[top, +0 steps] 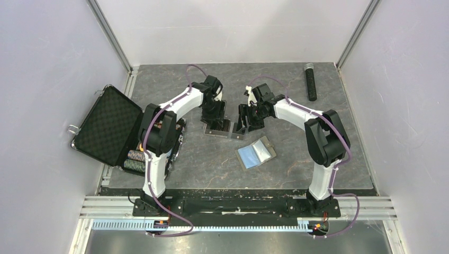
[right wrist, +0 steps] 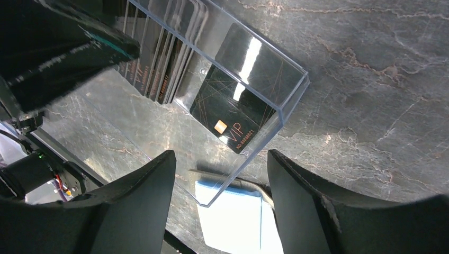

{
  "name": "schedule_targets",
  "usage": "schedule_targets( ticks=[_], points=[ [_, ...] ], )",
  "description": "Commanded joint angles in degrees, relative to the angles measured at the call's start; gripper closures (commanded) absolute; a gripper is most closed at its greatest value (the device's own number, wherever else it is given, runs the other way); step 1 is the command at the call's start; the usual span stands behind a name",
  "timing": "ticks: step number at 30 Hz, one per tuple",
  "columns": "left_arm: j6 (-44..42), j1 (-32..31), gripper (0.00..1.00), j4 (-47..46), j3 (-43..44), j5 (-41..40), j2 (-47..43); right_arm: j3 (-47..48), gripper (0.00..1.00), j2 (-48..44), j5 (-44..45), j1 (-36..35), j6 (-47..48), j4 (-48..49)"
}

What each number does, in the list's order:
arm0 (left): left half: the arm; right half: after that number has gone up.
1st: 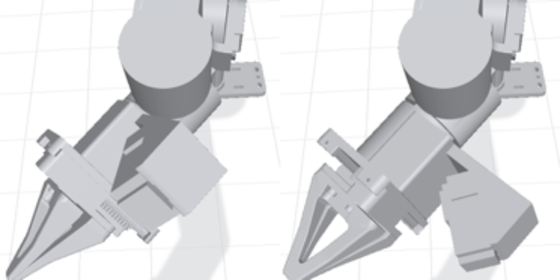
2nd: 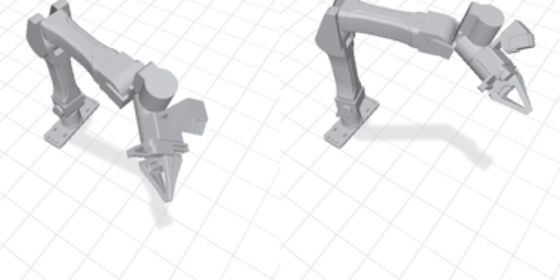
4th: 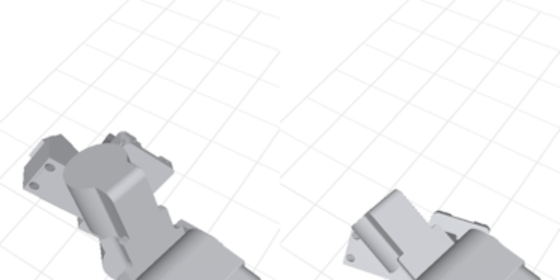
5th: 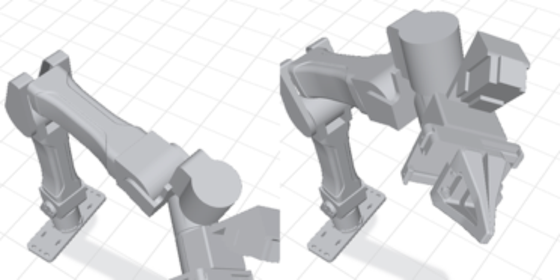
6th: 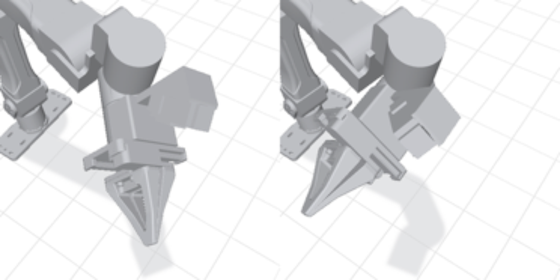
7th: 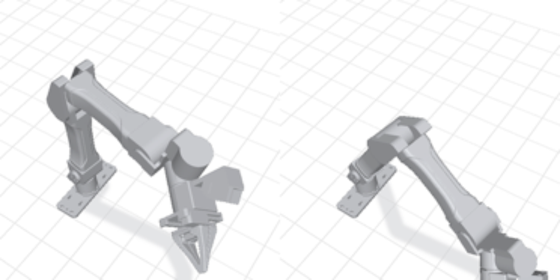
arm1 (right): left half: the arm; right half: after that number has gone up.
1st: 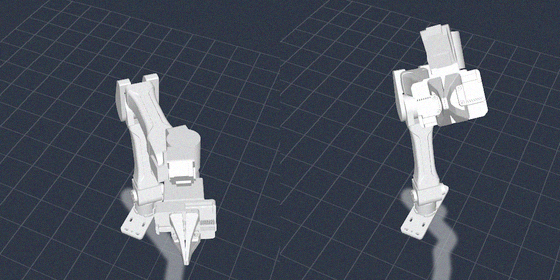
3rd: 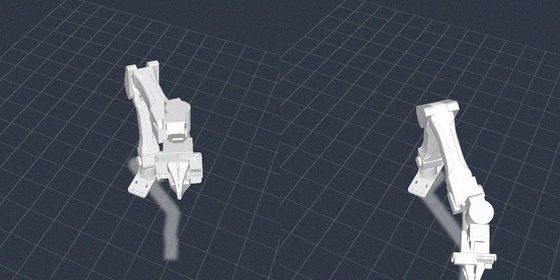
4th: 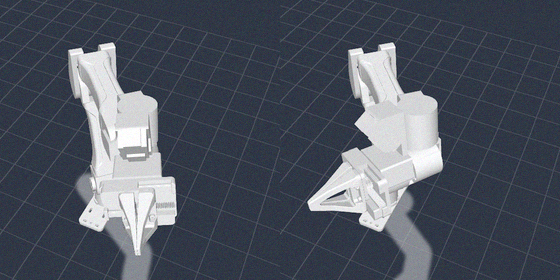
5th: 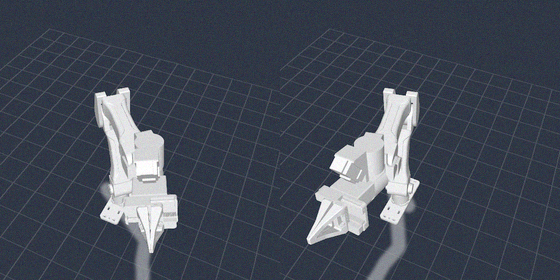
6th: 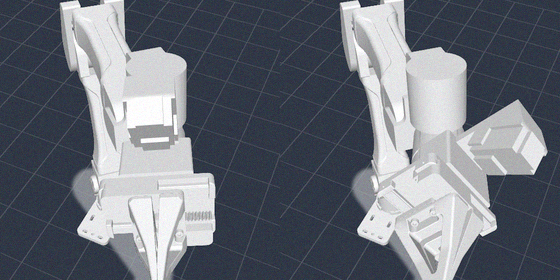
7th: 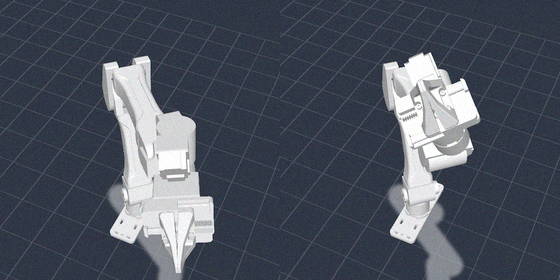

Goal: Put the credit cards into the card holder
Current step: Pick up the credit card from the storage box.

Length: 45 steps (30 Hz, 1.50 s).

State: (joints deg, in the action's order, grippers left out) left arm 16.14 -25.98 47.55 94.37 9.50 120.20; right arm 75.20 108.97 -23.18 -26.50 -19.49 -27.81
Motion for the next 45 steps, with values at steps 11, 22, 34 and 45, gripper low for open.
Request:
schedule_targets(
  ticks=[11, 22, 34, 45],
  points=[
    [-1.49, -3.92, 0.36, -0.72, 3.73, 5.28, -2.18, 0.88, 0.33, -0.09, 0.16, -0.04, 0.69, 0.13],
    [-2.21, -0.15, 0.33, -0.81, 0.47, -1.66, -5.82, -1.36, 0.33, -0.80, 0.01, -0.09, 0.99, 0.67],
    [-2.69, -1.09, 0.32, 0.53, 0.11, -4.89, -0.68, -1.55, 0.33, -0.42, -0.13, 0.01, 0.83, 0.69],
    [-1.50, -4.01, 0.32, 0.15, 1.17, -2.34, 0.99, -2.14, 0.32, -0.77, -0.25, -0.01, 0.95, 0.83]
  ],
)
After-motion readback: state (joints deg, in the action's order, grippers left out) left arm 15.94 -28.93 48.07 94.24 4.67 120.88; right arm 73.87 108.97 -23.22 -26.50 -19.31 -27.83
